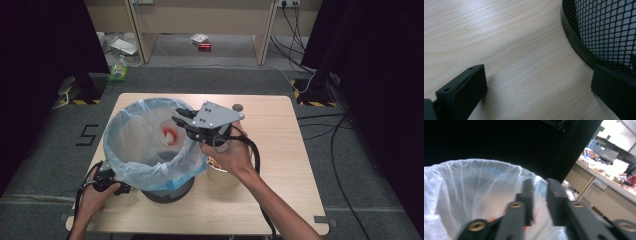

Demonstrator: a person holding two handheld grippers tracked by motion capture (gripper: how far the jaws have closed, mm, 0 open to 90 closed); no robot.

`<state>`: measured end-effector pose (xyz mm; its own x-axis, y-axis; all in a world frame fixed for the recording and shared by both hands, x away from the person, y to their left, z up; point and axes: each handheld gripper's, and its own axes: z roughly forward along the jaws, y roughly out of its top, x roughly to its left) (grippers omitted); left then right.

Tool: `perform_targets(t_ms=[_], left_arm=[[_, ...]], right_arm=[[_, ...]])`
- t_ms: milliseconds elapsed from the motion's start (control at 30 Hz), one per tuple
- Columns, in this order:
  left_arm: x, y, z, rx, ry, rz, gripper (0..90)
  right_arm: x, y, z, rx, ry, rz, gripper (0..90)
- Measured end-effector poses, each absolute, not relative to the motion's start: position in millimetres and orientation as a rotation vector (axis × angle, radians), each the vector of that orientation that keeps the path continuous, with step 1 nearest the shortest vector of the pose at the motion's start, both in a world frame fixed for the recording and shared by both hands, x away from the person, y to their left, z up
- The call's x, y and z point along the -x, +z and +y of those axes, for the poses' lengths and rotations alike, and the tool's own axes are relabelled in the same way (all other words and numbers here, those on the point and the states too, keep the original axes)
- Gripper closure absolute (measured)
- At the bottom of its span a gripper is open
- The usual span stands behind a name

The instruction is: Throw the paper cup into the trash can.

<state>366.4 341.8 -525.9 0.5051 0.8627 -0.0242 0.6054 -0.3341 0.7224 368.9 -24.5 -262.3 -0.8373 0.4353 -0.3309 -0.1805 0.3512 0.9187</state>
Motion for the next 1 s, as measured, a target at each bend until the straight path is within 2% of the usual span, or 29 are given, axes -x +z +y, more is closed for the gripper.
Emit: perform_targets(t_ms=[133, 267, 500, 733, 1000], left_arm=[[-366, -526, 342, -2.065, 0.482, 1.197, 0.0], [-366, -526, 342, -2.065, 0.483, 1.197, 0.0], [-366, -526, 342, -2.065, 0.482, 1.197, 0.0], [-366, -526, 342, -2.064, 0.482, 1.198, 0.0], [-366, -526, 342, -2.065, 0.482, 1.197, 0.0]], right_arm=[[-371, -261, -32, -0.257, 1.533, 2.05, 67.6], [-375, -255, -59, -0.347, 1.507, 2.0, 64.1], [-390, -261, -129, -0.577, 1.405, 1.966, 57.3], [-393, -289, -194, -0.768, 1.298, 1.953, 48.4], [-384, -344, -242, -0.937, 1.183, 1.962, 40.7]])
